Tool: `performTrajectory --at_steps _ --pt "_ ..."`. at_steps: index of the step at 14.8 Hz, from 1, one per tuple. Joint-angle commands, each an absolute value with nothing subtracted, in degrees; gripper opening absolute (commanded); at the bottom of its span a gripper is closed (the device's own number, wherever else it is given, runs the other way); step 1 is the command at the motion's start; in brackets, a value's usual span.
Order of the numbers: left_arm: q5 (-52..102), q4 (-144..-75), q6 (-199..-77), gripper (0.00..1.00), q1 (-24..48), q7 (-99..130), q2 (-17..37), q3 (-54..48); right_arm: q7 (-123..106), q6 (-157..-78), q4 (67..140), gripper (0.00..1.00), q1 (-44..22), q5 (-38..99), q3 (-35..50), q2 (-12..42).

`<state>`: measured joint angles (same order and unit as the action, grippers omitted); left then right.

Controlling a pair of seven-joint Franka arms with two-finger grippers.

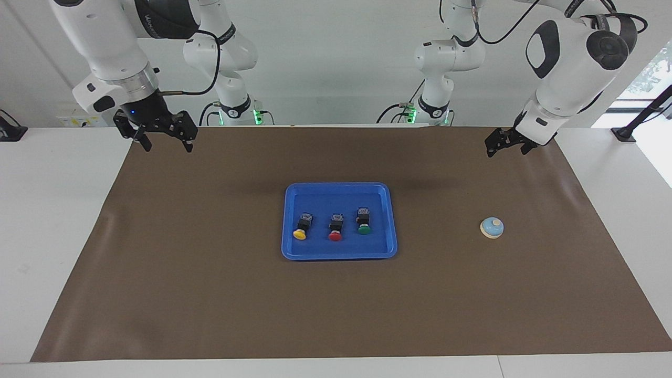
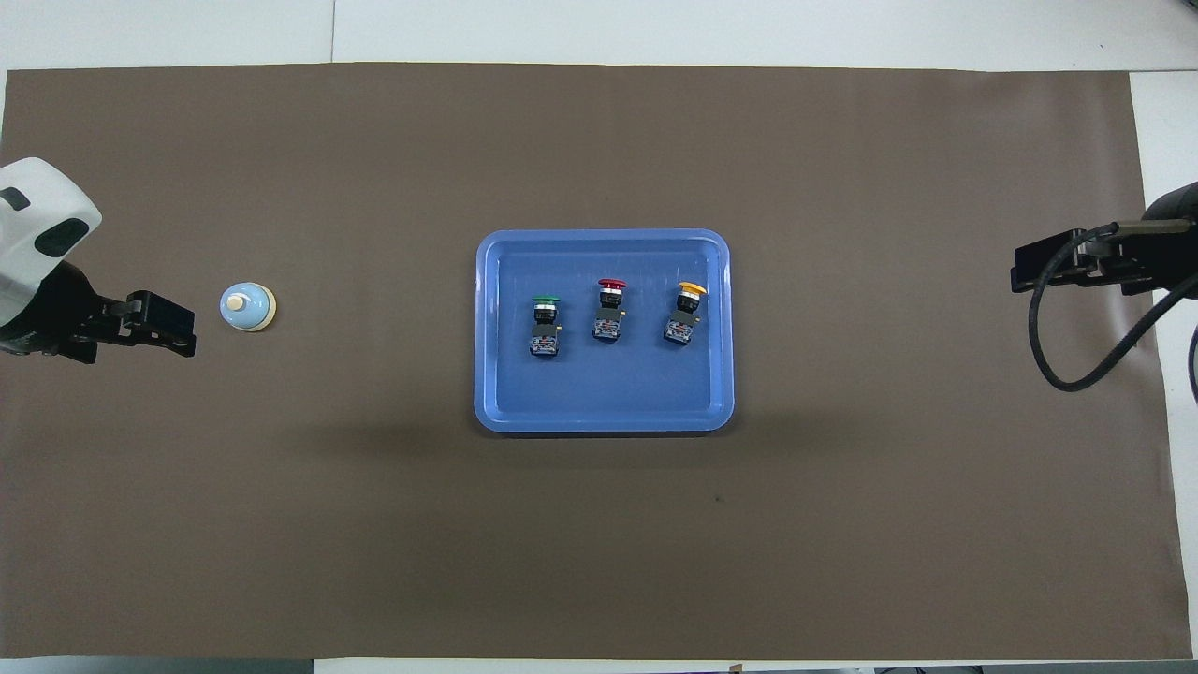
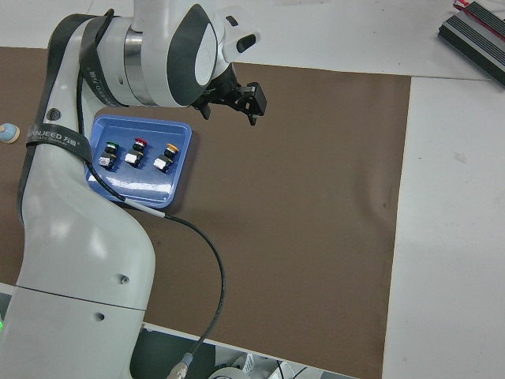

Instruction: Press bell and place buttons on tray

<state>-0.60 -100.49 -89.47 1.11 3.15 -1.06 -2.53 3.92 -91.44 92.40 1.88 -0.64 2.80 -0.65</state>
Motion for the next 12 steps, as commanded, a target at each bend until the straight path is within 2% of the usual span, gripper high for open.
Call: performTrajectory --at_steps 1,12 --pt "-1.85 -97.21 -86.58 1.0 0.97 3.16 -1.58 -2.9 3.16 -90.79 92.64 1.0 2.46 0.09 3.16 -0.88" --pt "-1.23 -97.56 -87.98 1.0 1.23 3.08 -1.67 -2.9 3.16 -90.79 92.55 1.0 2.46 0.09 3.16 -0.88"
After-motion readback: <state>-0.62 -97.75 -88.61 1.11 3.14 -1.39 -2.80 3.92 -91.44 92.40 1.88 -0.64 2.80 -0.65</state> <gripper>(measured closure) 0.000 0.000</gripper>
